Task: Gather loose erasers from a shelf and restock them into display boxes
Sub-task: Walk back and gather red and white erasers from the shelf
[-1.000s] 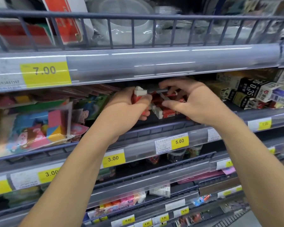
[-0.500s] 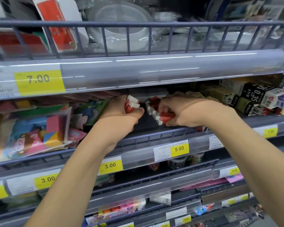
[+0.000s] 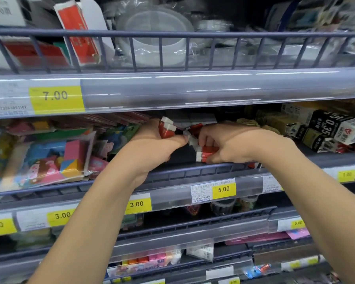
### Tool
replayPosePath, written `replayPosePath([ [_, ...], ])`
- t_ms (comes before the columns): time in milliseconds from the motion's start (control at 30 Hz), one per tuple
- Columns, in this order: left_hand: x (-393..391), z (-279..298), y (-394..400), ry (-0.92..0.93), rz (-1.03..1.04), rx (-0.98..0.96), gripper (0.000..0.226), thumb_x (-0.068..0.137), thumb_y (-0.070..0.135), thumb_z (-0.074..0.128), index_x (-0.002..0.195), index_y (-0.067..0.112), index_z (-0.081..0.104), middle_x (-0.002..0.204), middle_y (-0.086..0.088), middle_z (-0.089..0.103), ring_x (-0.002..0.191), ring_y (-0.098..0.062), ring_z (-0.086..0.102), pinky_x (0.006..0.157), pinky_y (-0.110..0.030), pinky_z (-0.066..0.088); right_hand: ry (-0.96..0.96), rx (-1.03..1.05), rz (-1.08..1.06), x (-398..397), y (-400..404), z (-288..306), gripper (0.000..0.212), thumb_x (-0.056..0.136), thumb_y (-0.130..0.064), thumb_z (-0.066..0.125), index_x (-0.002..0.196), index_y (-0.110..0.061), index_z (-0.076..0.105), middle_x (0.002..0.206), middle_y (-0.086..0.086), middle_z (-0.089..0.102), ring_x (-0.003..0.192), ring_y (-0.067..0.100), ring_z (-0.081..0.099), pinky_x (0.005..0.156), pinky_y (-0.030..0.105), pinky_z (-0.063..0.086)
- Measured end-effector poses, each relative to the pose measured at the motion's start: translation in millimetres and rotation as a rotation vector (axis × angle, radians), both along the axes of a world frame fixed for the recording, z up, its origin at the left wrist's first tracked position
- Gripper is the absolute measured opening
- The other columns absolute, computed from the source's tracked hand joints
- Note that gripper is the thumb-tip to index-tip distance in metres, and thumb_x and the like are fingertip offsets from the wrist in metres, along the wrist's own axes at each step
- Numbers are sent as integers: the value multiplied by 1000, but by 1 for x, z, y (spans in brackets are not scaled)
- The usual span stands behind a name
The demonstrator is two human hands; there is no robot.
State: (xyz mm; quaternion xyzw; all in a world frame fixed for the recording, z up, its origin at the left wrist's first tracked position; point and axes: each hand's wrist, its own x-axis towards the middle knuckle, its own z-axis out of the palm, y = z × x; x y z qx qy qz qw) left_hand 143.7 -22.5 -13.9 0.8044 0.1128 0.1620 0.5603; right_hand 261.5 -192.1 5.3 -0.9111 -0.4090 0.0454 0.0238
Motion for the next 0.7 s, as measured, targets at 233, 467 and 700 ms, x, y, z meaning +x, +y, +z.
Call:
replayPosePath([
  [233, 1, 0, -17, -8, 17, -114, 53, 74, 55, 84, 110, 17, 73, 105, 1, 76, 93, -11, 66, 73, -27, 49, 266, 762, 4, -18, -8, -10, 41, 65, -33, 85, 101, -30, 65, 90, -7, 72, 82, 12, 69, 80, 39, 59],
  [467, 9, 1, -40, -59, 42, -306, 58, 70, 45, 79, 115, 10, 71, 92, -3, 78, 81, -16, 71, 75, -35, 59, 267, 1175, -41, -54, 17, -36, 45, 63, -35, 75, 107, -32, 66, 95, -9, 75, 90, 8, 71, 80, 36, 59],
  [700, 4, 0, -22, -45, -27, -224, 31, 90, 11, 73, 119, 4, 67, 104, -16, 77, 86, -19, 74, 73, -35, 62, 175, 1137, -23, -67, 26, -44, 41, 74, -32, 78, 112, -35, 63, 100, -17, 71, 93, -3, 64, 72, 10, 48],
])
